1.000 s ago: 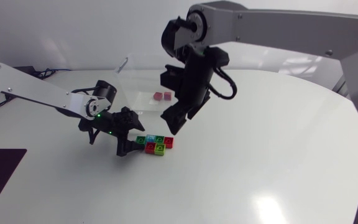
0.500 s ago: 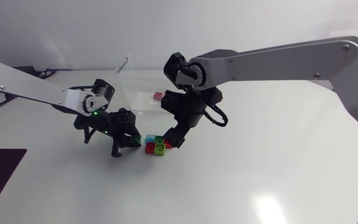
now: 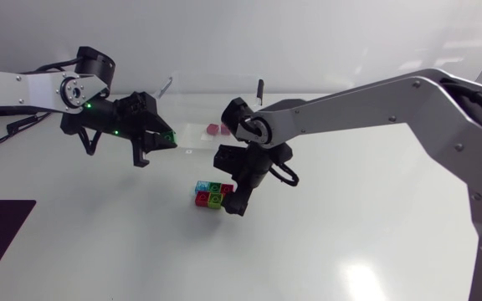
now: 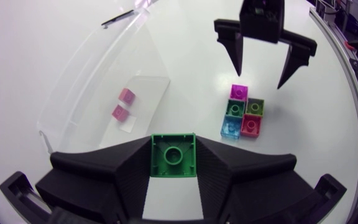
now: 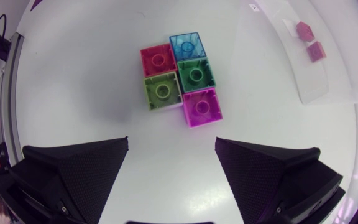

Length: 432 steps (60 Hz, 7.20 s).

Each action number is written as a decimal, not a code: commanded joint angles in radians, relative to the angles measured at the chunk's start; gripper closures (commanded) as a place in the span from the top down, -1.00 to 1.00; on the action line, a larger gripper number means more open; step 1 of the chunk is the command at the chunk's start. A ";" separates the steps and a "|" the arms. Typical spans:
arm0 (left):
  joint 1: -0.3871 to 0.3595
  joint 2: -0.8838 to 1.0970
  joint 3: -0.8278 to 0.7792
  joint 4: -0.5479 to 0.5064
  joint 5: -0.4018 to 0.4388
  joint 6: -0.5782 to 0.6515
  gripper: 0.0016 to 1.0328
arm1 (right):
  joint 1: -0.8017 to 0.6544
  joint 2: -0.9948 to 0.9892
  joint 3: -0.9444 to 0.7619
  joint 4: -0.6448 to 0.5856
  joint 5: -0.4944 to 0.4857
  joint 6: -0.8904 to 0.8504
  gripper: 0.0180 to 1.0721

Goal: Place the duplo bricks in the container

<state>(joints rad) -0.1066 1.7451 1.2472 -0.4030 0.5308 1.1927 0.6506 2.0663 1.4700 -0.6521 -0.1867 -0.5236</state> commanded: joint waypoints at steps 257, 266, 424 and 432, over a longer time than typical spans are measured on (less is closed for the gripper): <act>-0.036 0.136 -0.348 0.377 0.069 0.007 0.87 | -0.203 0.156 0.688 0.111 0.049 0.326 -0.45; -0.058 0.169 -0.335 0.400 0.052 0.005 0.87 | -0.204 0.204 0.757 0.092 0.050 0.336 -0.45; -0.156 0.393 -0.025 0.207 -0.043 0.025 0.48 | -0.281 -0.295 -0.031 0.223 -0.040 0.290 0.93; -0.157 0.398 -0.029 0.176 -0.052 0.027 0.20 | -0.278 -0.295 -0.028 0.223 -0.040 0.290 0.93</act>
<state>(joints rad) -0.2729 2.0899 1.2251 -0.1856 0.5133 1.1831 0.3763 1.7969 1.4593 -0.4400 -0.2176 -0.2172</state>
